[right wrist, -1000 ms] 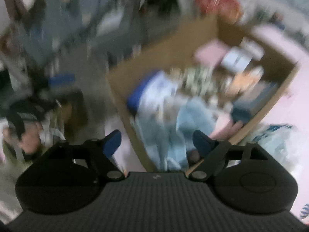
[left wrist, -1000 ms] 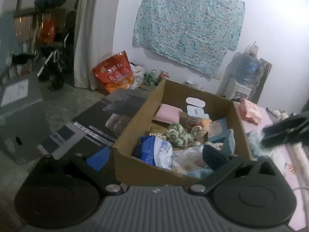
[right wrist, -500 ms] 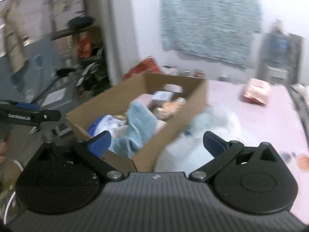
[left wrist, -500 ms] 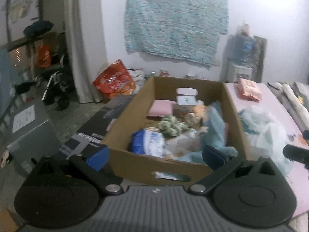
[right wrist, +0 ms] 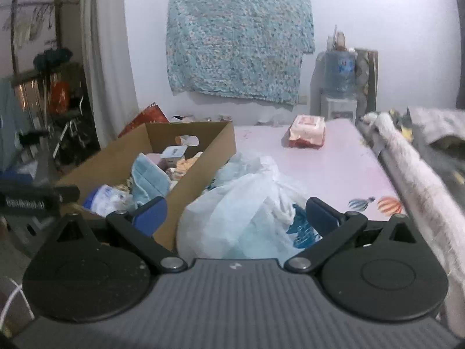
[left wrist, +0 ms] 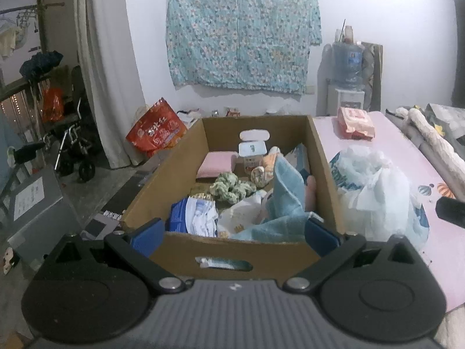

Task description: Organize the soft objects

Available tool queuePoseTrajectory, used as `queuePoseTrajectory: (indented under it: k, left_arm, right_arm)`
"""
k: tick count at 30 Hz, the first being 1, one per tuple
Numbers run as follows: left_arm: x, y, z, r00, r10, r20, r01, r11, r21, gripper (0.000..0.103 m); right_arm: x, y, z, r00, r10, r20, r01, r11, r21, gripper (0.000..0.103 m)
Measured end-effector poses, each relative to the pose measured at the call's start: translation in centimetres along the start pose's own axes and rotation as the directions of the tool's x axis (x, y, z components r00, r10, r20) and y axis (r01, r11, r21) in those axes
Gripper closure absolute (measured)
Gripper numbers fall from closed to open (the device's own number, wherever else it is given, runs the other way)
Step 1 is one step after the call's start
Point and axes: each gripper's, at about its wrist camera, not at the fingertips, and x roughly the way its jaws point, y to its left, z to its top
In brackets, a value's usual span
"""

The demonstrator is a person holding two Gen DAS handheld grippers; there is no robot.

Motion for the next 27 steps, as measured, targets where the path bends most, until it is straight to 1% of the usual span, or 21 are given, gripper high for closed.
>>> queuePoseTrajectory:
  k: [3,5,8,14,18,22,25,27]
  left_arm:
    - [0.3,0.4,0.0,0.999,-0.013,-0.048,0.013,1.000,-0.004,0.000]
    - [0.7,0.7,-0.1,0.997,-0.021,-0.079,0.020,1.000,-0.011,0.000]
    - [1.2,1.0,-0.2,0.994,-0.019,-0.111,0.017,1.000,-0.019,0.000]
    - [1.5,0.9,-0.3,0.990,0.001,-0.144,-0.001,1.000,0.004,0.000]
    - [1.9,0.8,-0.4,0.986,0.008,-0.165,-0.005,1.000,0.021,0.000]
    - [2.1,0.8,-0.5,0.984,0.005,-0.178,-0.002,1.000,0.017,0.000]
    - [2.3,1.1,-0.5,0.983,0.007,-0.183,-0.005,1.000,0.007,0.000]
    - [2.6,1.5,-0.5,0.982,0.009,-0.189,-0.010,1.000,-0.003,0.000]
  right_arm:
    - [0.3,0.2,-0.1,0.998,0.032,-0.049,-0.030,0.999,0.035,0.001]
    - [0.7,0.6,-0.5,0.999,0.015,-0.052,-0.014,0.999,0.035,0.001]
    - [1.3,1.3,-0.9,0.996,0.013,-0.091,-0.011,1.000,0.026,0.001]
    - [3.1,2.3,-1.3,0.986,0.014,-0.164,-0.013,1.000,0.010,0.001]
    - [3.8,2.3,-1.2,0.982,0.018,-0.189,-0.014,1.000,0.027,0.001]
    - [4.1,2.1,-1.3,0.981,0.019,-0.194,-0.013,0.999,0.034,0.001]
    - [4.5,1.7,-1.7,0.979,0.038,-0.199,-0.032,0.999,0.036,0.001]
    - [5.6,1.0,-2.3,0.972,0.070,-0.225,-0.058,0.997,0.059,0.001]
